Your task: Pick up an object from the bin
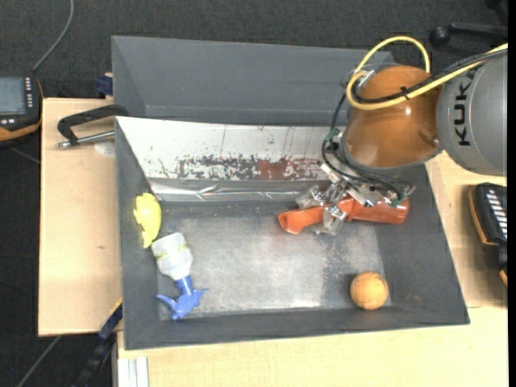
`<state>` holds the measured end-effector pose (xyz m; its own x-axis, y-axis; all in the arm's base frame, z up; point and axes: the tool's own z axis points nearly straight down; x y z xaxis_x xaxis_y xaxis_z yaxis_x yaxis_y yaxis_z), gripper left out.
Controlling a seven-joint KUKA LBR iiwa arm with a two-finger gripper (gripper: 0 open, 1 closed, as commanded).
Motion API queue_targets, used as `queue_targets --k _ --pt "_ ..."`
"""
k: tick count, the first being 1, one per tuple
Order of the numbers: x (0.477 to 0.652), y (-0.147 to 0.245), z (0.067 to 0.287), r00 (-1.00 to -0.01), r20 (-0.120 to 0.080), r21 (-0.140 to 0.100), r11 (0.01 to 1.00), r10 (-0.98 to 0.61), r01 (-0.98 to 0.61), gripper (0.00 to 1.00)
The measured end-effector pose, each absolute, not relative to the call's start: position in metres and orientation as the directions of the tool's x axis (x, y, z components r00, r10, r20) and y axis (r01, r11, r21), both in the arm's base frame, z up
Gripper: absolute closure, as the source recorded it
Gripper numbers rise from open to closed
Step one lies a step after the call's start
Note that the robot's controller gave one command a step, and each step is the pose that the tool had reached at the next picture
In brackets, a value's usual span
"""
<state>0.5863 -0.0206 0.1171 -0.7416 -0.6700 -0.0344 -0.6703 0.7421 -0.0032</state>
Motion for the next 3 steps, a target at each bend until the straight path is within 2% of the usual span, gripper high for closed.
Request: queue_targets --k 1,2,3 --pt "0.582 -0.018 0.187 -0.741 -0.034 -0.001 0.741 -0.671 -0.672 1.00" --pt "0.590 -0.025 0.168 -0.745 -0.045 -0.012 0.746 -0.666 -0.666 1.00" --pt "0.582 -0.028 0.181 -0.749 -0.030 0.006 0.749 -0.662 -0.662 1.00"
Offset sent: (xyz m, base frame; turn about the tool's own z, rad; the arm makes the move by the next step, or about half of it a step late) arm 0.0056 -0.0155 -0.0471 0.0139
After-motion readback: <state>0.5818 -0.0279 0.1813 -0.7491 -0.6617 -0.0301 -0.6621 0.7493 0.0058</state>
